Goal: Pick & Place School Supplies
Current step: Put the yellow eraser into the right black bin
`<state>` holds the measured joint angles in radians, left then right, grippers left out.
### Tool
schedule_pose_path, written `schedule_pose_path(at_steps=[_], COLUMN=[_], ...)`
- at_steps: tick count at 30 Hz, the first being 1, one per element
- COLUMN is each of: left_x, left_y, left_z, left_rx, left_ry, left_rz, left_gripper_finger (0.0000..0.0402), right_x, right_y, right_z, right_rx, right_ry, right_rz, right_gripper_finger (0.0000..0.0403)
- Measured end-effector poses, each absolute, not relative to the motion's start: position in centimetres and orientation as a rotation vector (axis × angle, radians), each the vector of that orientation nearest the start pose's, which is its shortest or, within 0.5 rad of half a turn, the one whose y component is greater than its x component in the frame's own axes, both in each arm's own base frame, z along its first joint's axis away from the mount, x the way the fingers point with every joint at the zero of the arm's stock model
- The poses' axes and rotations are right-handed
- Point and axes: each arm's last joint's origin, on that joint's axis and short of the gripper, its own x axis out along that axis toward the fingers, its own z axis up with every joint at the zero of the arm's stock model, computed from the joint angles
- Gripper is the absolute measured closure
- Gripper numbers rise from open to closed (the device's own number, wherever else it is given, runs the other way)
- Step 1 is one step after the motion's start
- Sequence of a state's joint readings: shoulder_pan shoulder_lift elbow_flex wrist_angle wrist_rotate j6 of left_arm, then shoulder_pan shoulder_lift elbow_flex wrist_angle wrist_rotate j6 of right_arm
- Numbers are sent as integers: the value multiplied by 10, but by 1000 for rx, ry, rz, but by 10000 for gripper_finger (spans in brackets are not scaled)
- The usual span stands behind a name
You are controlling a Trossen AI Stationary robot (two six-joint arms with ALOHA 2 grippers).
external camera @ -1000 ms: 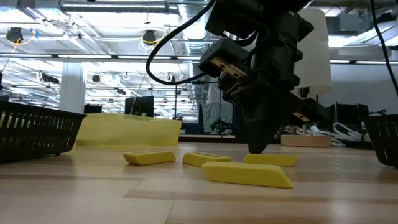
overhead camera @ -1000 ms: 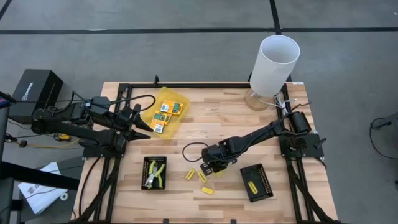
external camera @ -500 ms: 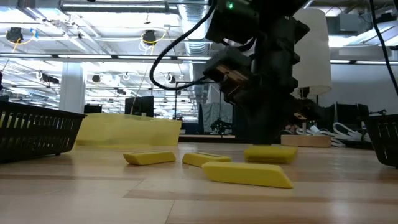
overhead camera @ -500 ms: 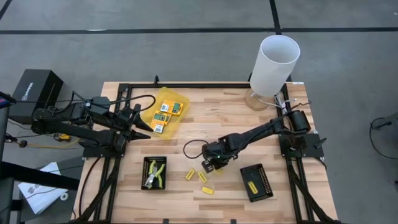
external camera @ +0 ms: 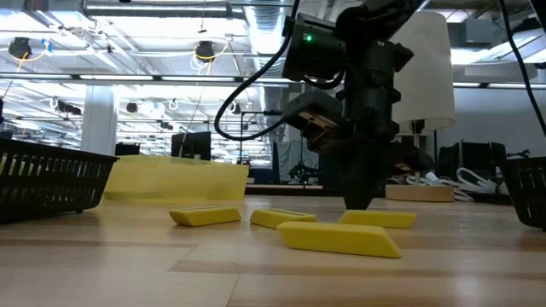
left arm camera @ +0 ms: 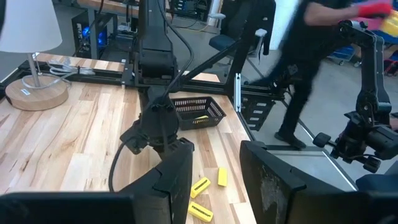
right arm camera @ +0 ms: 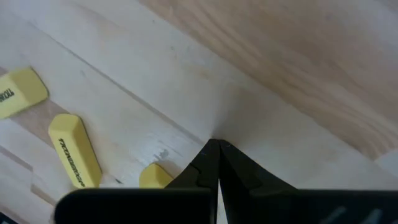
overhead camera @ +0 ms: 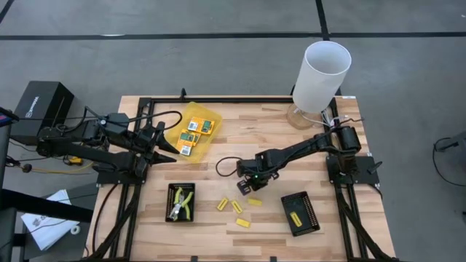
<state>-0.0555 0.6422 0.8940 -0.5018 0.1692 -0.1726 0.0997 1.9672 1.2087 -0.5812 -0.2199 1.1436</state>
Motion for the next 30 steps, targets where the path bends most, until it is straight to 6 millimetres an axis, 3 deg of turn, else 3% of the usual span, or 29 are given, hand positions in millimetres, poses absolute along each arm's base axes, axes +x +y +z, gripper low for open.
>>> schedule_pose_path(at_steps=[7, 17, 30], left_x=[124, 124, 124], left_y=[-12, -12, -12], left_z=[357, 357, 357], left_rx=[-201, -196, -193], left_ry=[271, 270, 270], left_rz=[-199, -200, -200], left_gripper_finger=[273, 273, 273], right_x=[368, 362, 363], right_y=[50, 83, 81], right_z=[135, 137, 138], right_rx=[1049, 1063, 1071], right_ry=[1249, 1322, 1308], right_rz=[-476, -386, -405], right_gripper_finger=[403, 403, 403])
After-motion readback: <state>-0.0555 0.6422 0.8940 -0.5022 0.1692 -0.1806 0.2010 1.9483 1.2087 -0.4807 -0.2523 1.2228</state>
